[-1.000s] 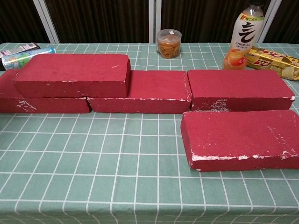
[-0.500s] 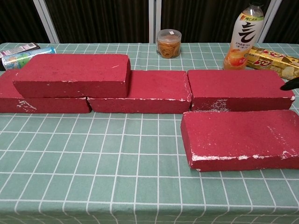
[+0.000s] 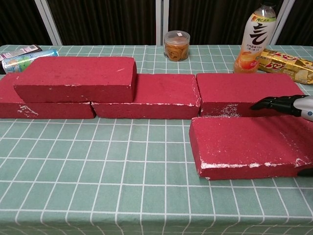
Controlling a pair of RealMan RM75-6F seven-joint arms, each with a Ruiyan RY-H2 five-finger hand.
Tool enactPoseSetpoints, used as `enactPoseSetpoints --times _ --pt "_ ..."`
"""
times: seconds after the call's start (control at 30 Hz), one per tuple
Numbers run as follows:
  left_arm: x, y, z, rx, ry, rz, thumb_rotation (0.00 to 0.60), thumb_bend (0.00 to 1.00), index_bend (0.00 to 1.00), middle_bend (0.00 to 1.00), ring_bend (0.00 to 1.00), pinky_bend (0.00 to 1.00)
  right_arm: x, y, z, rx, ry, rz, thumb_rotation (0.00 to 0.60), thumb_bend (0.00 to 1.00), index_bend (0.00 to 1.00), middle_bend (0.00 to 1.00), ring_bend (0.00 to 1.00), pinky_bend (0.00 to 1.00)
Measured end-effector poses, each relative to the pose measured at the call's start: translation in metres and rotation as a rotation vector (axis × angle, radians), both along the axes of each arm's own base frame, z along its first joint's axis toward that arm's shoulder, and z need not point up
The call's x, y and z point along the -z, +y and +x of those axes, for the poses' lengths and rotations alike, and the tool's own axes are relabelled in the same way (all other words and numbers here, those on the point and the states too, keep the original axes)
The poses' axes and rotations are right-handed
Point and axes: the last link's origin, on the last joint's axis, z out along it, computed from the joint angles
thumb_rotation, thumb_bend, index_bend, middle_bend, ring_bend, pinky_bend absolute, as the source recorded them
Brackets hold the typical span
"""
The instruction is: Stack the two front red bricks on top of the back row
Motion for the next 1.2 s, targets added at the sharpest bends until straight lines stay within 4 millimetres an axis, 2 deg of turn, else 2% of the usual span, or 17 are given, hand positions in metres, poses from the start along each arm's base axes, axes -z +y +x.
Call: enactPoseSetpoints --times 0.27,0.67,0.97,1.2 --pt "-0.001 -0.007 -0.009 -0.021 -0.011 -0.014 0.600 0.01 0.01 0.00 0.00 0.00 0.015 -0.009 0.007 0.018 -0.031 0.018 0.600 0.00 0.00 0.00 0.00 0.00" --pt "0.001 -0.007 -0.012 -0.028 -0.008 -0.023 0.600 0.01 0.02 0.00 0.00 0.00 0.031 -0.016 0.011 0.029 -0.049 0.062 0.600 0.00 0.00 0.01 0.00 0.00" --pt "0.003 -0.008 -0.012 -0.035 -0.005 -0.041 0.600 0.01 0.02 0.00 0.00 0.00 0.032 -0.016 0.012 0.030 -0.062 0.059 0.600 0.00 0.00 0.16 0.00 0.00" --pt "0.002 -0.008 -0.012 -0.038 -0.001 -0.042 0.600 0.01 0.02 0.00 0.00 0.00 0.032 -0.015 0.012 0.025 -0.085 0.043 0.600 0.00 0.00 0.22 0.00 0.00"
